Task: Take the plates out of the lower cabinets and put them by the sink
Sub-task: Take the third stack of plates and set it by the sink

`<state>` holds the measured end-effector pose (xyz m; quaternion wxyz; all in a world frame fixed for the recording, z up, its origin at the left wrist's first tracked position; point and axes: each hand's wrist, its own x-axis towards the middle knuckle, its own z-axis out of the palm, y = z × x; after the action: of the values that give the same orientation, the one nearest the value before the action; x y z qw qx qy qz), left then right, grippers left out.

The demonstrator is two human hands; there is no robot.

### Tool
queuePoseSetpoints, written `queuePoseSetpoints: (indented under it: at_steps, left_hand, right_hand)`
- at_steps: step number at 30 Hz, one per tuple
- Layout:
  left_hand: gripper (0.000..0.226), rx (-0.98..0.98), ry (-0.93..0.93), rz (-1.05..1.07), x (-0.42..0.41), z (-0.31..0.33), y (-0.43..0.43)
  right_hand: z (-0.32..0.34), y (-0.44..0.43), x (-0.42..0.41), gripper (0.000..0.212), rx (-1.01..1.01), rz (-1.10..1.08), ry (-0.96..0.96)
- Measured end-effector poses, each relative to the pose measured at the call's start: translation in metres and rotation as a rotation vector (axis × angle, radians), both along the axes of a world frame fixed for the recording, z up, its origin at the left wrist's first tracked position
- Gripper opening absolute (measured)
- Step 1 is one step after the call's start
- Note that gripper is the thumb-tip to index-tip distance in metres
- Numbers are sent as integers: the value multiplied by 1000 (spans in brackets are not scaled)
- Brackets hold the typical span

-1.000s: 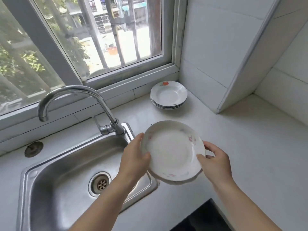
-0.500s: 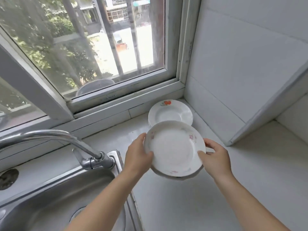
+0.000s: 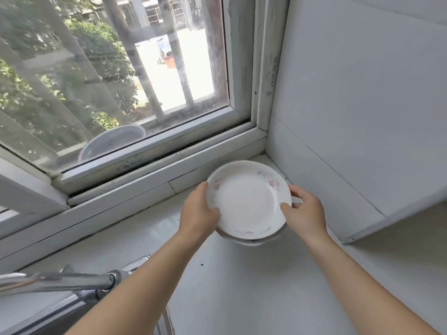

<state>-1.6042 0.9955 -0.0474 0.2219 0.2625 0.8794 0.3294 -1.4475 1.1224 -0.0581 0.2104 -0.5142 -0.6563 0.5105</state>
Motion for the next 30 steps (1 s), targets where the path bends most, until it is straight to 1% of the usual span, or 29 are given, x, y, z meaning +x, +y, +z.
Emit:
queuePoseSetpoints:
  at_steps: [2, 8, 14, 20, 30]
  left_hand:
    - [45, 9, -4, 16, -4, -4, 8]
    - [48, 38, -23, 56, -6, -19, 18]
    - [48, 50, 3, 53, -5, -30, 19]
    - [56, 73, 23, 53, -6, -35, 20]
    - [49, -22, 105, 53, -13, -43, 27]
  right_hand:
    - [-3, 8, -6, 39, 20, 7, -17]
    - [-12, 17, -15, 38, 84, 32, -69]
    - [-17, 17, -18, 37, 111, 27, -82]
    - [-20, 18, -21, 36, 154, 37, -123]
    - [-29, 21, -27, 35, 179, 34, -152]
